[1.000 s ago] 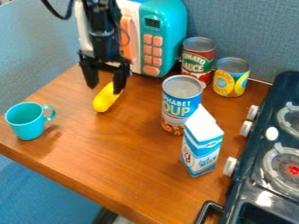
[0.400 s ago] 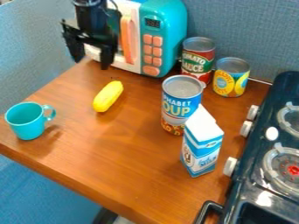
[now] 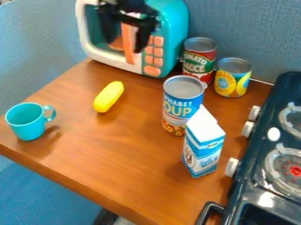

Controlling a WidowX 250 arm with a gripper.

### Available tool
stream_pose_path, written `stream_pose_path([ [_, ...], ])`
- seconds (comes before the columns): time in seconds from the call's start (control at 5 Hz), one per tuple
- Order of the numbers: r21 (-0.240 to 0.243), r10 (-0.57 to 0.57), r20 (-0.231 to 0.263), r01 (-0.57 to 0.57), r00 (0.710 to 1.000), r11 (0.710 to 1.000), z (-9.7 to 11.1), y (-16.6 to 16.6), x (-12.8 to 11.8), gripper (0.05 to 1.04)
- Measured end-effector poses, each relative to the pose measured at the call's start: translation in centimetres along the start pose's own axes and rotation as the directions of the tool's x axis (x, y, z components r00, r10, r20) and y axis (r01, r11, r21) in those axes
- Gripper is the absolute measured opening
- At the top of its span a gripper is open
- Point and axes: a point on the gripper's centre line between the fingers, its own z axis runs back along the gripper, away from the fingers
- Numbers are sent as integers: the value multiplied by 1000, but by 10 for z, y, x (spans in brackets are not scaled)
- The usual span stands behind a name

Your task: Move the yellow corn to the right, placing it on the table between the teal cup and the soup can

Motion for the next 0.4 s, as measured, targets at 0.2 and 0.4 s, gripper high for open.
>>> stream_pose_path([
  [0.2, -9, -24, -3, 24, 1000, 1000, 5, -15, 1, 1001],
  [0.4, 10, -68, 30, 68, 997, 998, 7, -28, 5, 1001],
])
